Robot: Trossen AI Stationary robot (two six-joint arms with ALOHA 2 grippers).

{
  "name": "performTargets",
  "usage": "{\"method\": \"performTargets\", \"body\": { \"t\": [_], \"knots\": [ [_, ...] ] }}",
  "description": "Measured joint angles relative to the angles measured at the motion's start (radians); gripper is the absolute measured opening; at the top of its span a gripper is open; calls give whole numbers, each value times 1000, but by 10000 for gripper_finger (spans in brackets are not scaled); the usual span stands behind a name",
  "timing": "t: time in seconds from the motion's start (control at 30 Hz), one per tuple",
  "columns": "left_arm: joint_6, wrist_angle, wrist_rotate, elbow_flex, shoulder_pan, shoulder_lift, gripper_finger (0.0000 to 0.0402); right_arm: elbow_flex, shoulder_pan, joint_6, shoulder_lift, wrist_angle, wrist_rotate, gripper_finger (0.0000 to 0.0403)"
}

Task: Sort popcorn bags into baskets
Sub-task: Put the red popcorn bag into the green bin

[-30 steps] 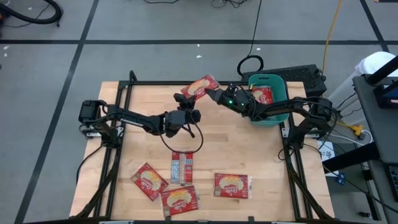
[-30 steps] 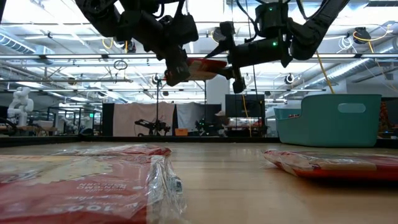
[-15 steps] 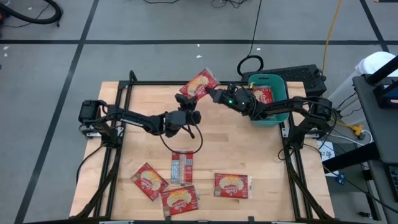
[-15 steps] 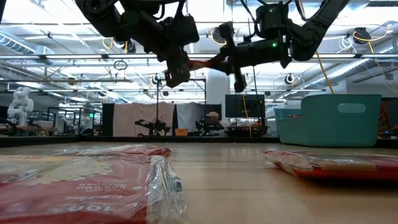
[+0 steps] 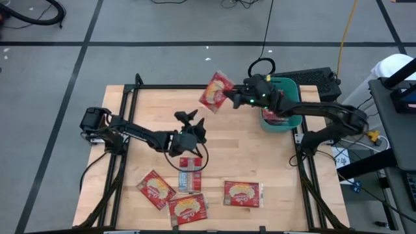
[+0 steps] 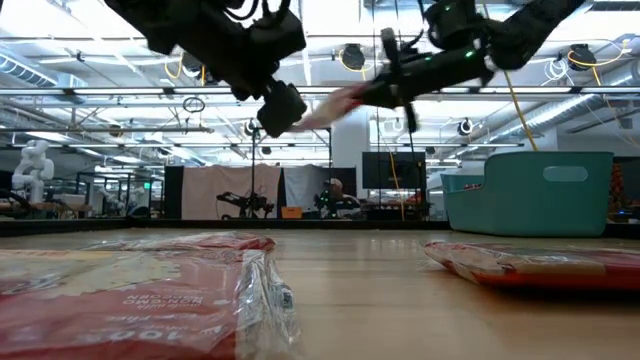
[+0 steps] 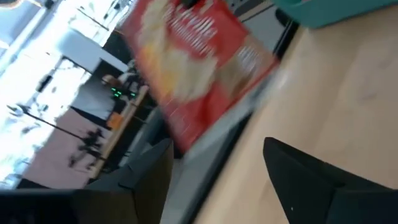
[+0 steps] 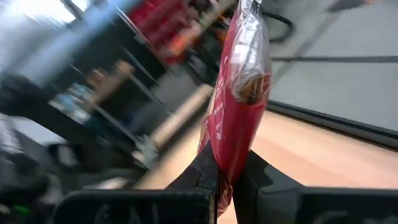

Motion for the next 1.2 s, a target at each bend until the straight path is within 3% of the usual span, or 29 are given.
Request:
{"method": "performTargets", "body": {
  "t": [0.23, 0.47, 0.6, 0.77, 0.87, 1.0, 1.2],
  "knots": [
    [-180, -37, 20, 0, -79, 0, 226, 0, -124, -199, -284, -491, -12, 7],
    [-277, -48, 131, 0, -96, 0, 175, 39, -308, -221, -458, -731, -187, 7],
    [-281, -47, 159, 0, -91, 0, 147, 147, -409, -301, -446, -967, -308, 7],
    [-276, -46, 199, 0, -90, 0, 121, 273, -470, -423, -394, -1198, -303, 10],
    [-275, -47, 210, 0, -90, 0, 111, 353, -508, -491, -352, -1335, -247, 10],
    [-271, -50, 224, 0, -83, 0, 102, 445, -547, -588, -299, -1489, -83, 11],
    [-279, -51, 282, 0, -58, 0, 102, 489, -616, -653, -229, -1576, -98, 12]
  ]
}}
